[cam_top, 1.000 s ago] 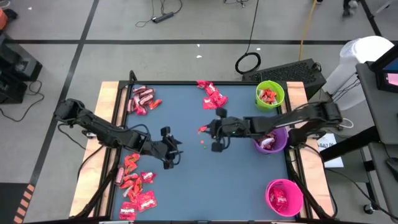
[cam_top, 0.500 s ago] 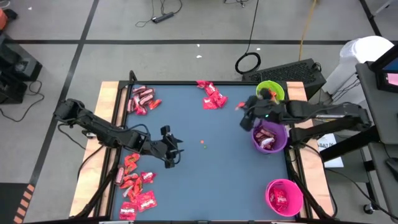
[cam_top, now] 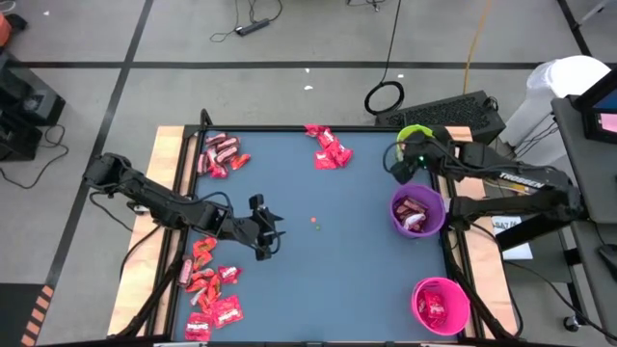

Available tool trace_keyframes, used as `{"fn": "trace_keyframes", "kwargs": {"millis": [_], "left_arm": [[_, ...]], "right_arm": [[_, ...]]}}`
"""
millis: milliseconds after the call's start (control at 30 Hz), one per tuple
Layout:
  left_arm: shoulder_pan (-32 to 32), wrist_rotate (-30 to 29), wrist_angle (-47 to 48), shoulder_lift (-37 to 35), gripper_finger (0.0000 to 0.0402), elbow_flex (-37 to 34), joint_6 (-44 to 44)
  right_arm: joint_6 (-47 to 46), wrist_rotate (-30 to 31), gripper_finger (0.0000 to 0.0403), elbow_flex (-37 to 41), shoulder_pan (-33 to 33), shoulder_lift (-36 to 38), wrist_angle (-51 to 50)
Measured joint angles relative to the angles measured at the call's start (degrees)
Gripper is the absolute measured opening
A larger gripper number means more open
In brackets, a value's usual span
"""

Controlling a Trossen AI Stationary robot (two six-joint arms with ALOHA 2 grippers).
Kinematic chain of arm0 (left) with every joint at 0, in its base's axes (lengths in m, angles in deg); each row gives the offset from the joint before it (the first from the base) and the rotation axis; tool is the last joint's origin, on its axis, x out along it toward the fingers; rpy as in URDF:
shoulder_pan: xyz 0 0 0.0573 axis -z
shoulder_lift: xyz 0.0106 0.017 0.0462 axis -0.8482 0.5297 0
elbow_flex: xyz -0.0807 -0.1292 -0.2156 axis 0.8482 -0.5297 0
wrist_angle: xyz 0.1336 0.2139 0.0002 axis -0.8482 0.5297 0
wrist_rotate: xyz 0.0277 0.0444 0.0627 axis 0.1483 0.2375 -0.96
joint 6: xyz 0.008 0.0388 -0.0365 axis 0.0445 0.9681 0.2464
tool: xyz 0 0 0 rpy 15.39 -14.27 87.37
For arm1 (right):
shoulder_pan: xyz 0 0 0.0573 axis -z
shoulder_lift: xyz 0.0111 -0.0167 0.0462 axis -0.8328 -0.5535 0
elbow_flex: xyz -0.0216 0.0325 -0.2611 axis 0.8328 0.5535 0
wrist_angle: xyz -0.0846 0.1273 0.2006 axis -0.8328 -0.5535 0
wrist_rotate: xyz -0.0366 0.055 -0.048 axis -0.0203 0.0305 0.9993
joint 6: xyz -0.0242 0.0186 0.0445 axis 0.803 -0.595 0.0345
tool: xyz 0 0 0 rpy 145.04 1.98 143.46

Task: Organize candy in baskets
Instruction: Put the orange chocolate bar into the green bucket

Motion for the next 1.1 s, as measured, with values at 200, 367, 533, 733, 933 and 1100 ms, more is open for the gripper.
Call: {"fn": "trace_keyframes", "kwargs": {"millis": [200, 367, 533, 733, 933, 1100], "left_arm": [[0.0, 0.0, 0.1, 0.0, 0.0187, 0.0, 0.0], [0.0, 0.0, 0.2, 0.0, 0.0187, 0.0, 0.0], [0.0, 0.0, 0.2, 0.0, 0.0187, 0.0, 0.0], [0.0, 0.0, 1.1, 0.0, 0.0187, 0.0, -1.7], [0.9, 3.3, 12.8, -1.2, 0.0187, 4.7, -4.9], [2.2, 10.8, 25.4, -1.3, 0.0187, 7.6, -9.4]], "right_arm": [[-0.7, 0.1, 0.0054, 0.0, 5.4, -1.3, -5.6], [-0.6, 1.7, 0.0055, 0.0, 9.0, -3.3, -7.0], [0.7, 3.0, 0.0081, 0.0, 11.7, -6.1, -5.6], [-0.5, 5.8, 0.0170, 0.0, 13.0, -8.0, -4.9], [2.3, -3.4, 0.0233, 0.1, 11.3, -6.5, -0.7], [5.6, -8.2, 0.0248, 0.1, 6.8, -5.0, 10.0]]}}
